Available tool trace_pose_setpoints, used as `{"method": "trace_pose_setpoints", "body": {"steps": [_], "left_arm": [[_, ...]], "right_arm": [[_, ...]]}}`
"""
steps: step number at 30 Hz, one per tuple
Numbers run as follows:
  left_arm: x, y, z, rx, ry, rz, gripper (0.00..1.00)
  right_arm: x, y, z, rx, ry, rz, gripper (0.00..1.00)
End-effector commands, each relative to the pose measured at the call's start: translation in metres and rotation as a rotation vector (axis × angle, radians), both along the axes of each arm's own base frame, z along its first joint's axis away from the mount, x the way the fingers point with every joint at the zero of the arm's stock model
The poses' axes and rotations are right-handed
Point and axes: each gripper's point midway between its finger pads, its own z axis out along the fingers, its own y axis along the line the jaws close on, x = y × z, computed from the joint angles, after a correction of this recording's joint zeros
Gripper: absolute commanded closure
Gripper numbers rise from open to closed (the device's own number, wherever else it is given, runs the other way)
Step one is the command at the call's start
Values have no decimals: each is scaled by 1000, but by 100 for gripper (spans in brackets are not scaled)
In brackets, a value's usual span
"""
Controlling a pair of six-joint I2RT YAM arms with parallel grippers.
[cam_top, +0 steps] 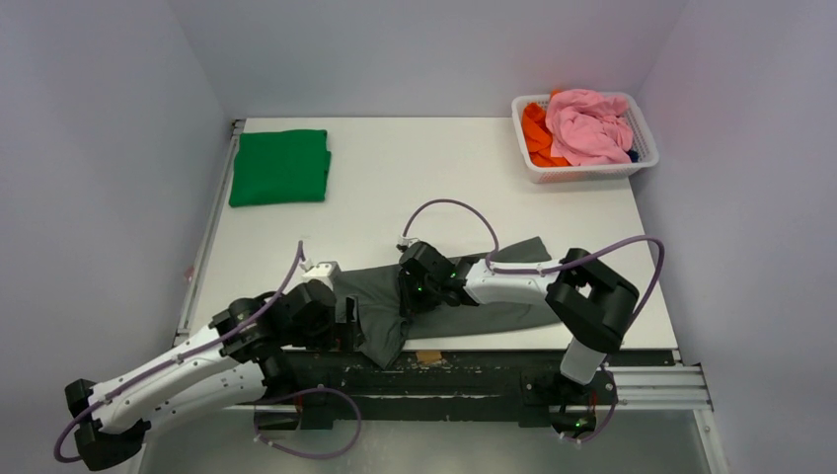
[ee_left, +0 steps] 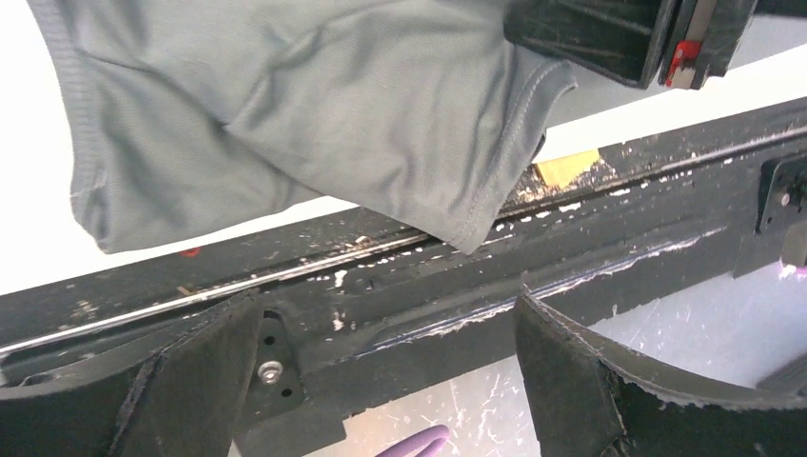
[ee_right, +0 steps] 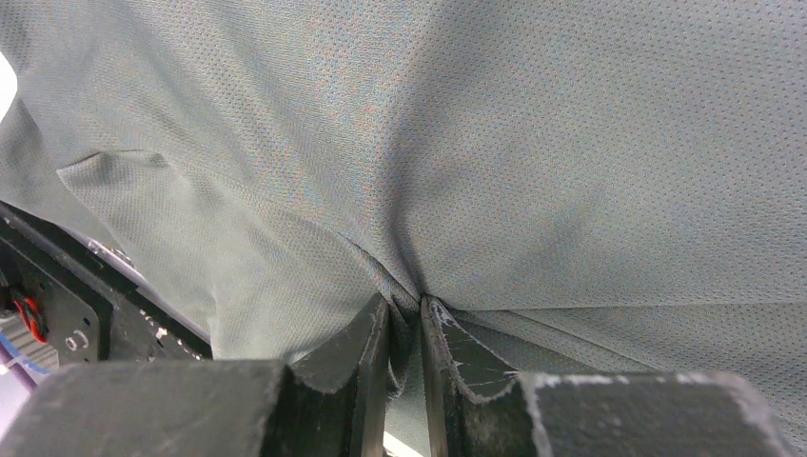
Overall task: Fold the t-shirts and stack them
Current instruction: Fold the other side of the tshirt into a rectangle
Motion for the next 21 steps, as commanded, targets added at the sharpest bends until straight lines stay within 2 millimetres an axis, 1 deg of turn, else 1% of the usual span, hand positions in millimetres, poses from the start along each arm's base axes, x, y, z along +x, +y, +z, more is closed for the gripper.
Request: {"method": "trace_pose_setpoints", "body": {"steps": [1, 3, 5, 7, 9, 11, 13, 15, 17, 18, 21], "left_arm": [[12, 29, 24, 62, -88, 118, 0], [19, 29, 24, 49, -114, 154, 0], [26, 25, 18, 67, -119, 170, 0], [36, 31, 12, 123, -116, 238, 1], [48, 34, 5, 157, -109, 283, 4], [59, 34, -7, 162, -77, 315, 9], [68, 31, -18, 147, -49, 323, 12], [76, 21, -27, 119, -25, 307, 16], [78, 12, -37, 100, 8, 283, 20], [79, 7, -40, 92, 24, 275, 25], [77, 7, -53, 121, 83, 278, 32]], "right_arm": [[-2, -14, -16, -68, -5, -11, 82], [-3, -10, -13, -41, -6, -1, 79], [-3, -6, -8, -3, -14, 4, 76], [-1, -2, 0, 28, -31, 8, 74], [1, 0, 8, 49, -51, 10, 71], [2, 1, 15, 65, -69, 14, 68], [4, 1, 19, 77, -83, 10, 68], [4, 2, 22, 91, -89, 7, 68], [4, 4, 22, 102, -87, 6, 68], [3, 5, 23, 109, -85, 9, 68], [2, 5, 23, 113, -80, 8, 68]]}}
